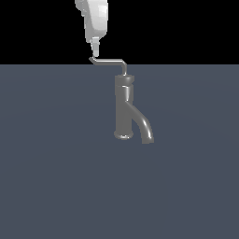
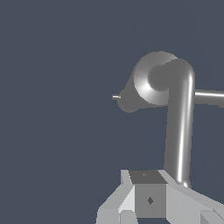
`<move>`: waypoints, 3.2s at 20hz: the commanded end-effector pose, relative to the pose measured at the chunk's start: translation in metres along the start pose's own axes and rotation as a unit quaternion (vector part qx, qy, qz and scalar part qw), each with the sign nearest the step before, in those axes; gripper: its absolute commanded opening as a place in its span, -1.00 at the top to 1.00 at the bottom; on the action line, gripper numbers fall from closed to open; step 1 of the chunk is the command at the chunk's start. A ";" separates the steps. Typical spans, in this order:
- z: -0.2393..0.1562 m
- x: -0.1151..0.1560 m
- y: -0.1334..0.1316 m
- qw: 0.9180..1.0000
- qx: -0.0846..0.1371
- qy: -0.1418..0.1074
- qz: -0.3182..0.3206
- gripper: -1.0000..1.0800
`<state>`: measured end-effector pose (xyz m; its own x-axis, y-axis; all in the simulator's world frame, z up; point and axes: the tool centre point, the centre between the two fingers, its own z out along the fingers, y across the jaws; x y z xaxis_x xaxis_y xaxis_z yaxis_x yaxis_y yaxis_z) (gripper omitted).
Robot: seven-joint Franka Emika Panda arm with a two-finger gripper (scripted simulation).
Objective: Turn on the faucet by rotating a designated handle.
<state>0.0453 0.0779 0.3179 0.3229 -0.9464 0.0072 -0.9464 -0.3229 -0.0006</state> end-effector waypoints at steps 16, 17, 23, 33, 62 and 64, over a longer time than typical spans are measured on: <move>0.018 -0.002 -0.004 0.999 -0.001 -0.004 0.033 1.00; 0.018 -0.002 -0.001 0.999 -0.001 -0.004 0.033 1.00; 0.018 -0.004 0.016 0.999 -0.001 -0.004 0.033 1.00; 0.018 -0.008 0.046 0.999 -0.001 -0.004 0.033 1.00; 0.018 0.026 0.118 1.000 0.002 -0.004 0.024 1.00; 0.018 0.039 0.121 1.000 0.001 -0.004 0.025 1.00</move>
<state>-0.0578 0.0135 0.3000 0.2848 -0.9586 -0.0013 -0.9586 -0.2848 -0.0031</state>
